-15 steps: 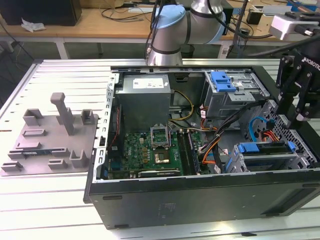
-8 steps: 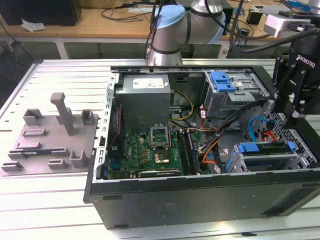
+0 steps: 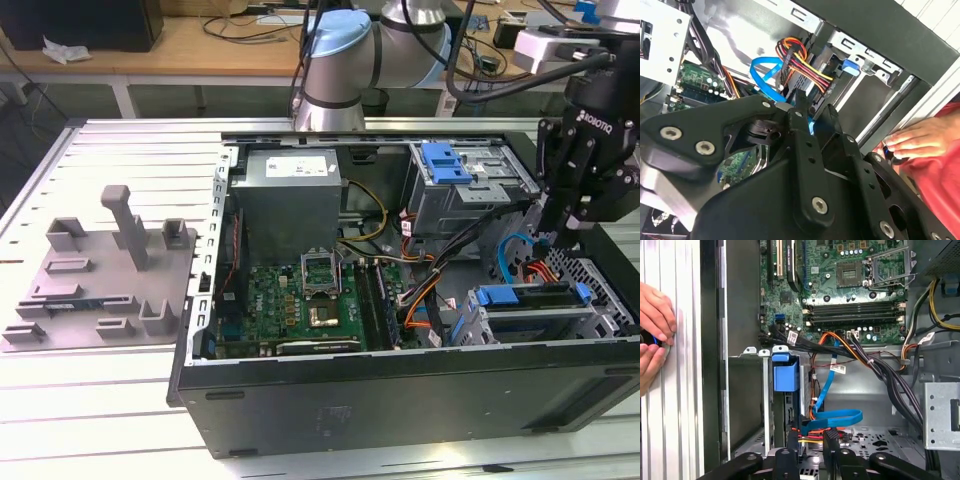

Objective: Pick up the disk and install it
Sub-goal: 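Insert the second disk wire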

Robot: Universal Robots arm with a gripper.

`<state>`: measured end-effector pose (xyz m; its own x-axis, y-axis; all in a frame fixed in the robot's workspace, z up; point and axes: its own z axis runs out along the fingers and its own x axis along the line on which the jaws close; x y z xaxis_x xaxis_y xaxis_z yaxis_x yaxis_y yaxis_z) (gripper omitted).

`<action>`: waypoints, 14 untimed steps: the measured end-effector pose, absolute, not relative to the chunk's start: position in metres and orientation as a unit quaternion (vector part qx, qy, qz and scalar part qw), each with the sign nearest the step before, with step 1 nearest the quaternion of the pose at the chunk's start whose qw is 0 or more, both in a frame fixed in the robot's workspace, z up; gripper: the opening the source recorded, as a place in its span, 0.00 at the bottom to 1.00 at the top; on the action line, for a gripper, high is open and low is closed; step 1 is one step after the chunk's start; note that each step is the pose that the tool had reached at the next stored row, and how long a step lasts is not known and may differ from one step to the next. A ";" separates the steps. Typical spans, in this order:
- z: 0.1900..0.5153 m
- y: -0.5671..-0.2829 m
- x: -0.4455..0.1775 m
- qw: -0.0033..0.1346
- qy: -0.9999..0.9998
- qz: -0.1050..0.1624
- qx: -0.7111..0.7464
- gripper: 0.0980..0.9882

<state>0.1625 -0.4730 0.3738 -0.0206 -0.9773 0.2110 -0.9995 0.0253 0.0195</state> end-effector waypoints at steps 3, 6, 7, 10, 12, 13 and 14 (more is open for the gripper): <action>0.374 -0.473 0.162 0.094 -0.710 0.069 0.694 0.26; 0.374 -0.473 0.162 0.102 -0.709 0.069 0.694 0.26; 0.373 -0.473 0.162 0.105 -0.709 0.069 0.694 0.26; 0.372 -0.473 0.162 0.108 -0.710 0.069 0.692 0.26; 0.370 -0.473 0.161 0.109 -0.712 0.070 0.690 0.26; 0.369 -0.473 0.161 0.110 -0.714 0.069 0.688 0.26; 0.369 -0.473 0.161 0.110 -0.715 0.069 0.687 0.26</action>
